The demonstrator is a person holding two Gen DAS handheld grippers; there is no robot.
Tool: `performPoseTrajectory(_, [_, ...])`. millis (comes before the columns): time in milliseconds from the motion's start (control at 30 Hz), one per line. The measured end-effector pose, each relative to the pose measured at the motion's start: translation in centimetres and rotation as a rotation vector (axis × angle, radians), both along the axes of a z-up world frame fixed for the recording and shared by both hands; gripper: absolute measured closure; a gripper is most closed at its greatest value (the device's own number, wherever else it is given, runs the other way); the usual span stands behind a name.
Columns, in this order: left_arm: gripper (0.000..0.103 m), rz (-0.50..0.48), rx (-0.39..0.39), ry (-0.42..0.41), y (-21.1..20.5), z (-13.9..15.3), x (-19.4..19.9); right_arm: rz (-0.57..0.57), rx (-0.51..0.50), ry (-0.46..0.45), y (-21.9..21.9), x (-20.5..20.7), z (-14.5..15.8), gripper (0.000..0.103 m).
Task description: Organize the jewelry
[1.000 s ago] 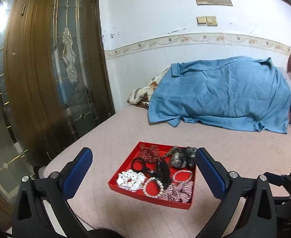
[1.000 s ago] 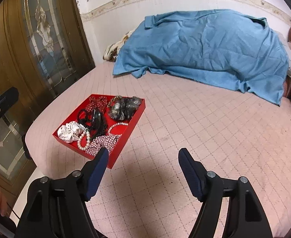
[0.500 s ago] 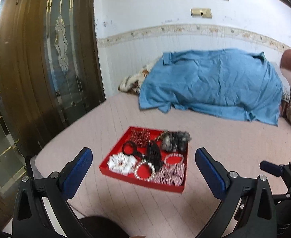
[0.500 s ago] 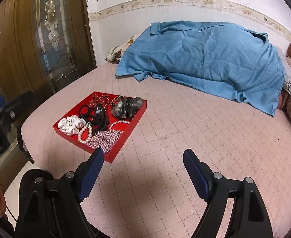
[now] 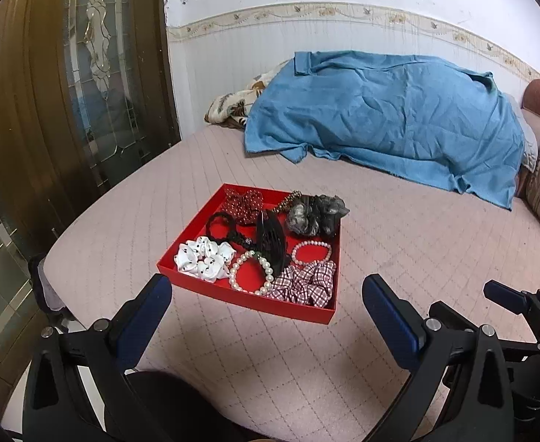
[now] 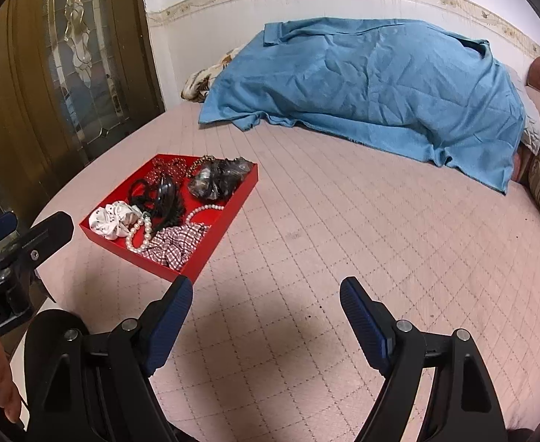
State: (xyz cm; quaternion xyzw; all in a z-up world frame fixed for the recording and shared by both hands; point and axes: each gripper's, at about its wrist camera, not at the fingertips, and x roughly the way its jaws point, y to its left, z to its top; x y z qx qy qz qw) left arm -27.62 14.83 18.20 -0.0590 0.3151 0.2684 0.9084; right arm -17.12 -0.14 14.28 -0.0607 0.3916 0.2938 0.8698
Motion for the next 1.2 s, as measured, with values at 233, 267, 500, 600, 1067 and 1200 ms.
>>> performPoseTrajectory(233, [0.000, -0.006, -0.034, 0.028, 0.6, -1.0, 0.7, -0.003, -0.018, 0.019, 0.3, 0.5, -0.9, 0.017])
performPoseTrajectory(267, [0.000, -0.005, -0.042, 0.033, 0.7, -1.2, 0.8, -0.003, -0.020, 0.021, 0.3, 0.5, -1.0, 0.017])
performPoseTrajectory(500, [0.000, 0.001, -0.059, 0.060, 1.4, -2.2, 1.3, -0.007, -0.034, 0.036, 0.6, 0.9, -1.8, 0.017])
performPoseTrajectory(600, [0.000, 0.003, -0.064, 0.068, 1.6, -2.5, 1.5, -0.005, -0.042, 0.042, 0.8, 0.9, -2.1, 0.017])
performPoseTrajectory(1067, [0.000, 0.012, -0.095, 0.105, 2.5, -3.8, 2.2, -0.007, -0.055, 0.055, 1.3, 1.3, -3.0, 0.017])
performPoseTrajectory(1200, [0.000, 0.008, -0.099, 0.116, 2.5, -4.1, 2.4, -0.008, -0.056, 0.061, 1.3, 1.4, -3.3, 0.017])
